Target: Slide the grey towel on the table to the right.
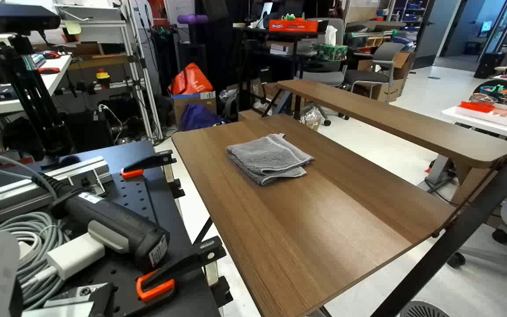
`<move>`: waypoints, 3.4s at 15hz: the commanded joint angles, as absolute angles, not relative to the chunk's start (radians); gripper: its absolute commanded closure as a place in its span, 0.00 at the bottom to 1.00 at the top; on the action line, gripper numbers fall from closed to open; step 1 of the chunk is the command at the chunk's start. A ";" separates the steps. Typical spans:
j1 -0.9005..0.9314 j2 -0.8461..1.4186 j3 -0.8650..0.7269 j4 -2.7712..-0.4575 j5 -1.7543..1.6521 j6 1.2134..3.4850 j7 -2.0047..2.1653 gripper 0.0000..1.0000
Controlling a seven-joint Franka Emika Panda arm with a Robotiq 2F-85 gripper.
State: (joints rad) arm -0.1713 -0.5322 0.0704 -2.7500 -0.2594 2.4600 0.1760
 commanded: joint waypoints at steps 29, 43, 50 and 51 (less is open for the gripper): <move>0.195 0.720 0.065 -1.923 -0.099 2.586 0.225 0.00; 0.110 0.852 -0.010 -1.773 -0.064 2.494 0.193 0.00; -0.012 0.831 -0.069 -1.827 -0.008 2.495 0.202 0.00; -0.030 0.831 -0.073 -1.829 -0.001 2.488 0.198 0.00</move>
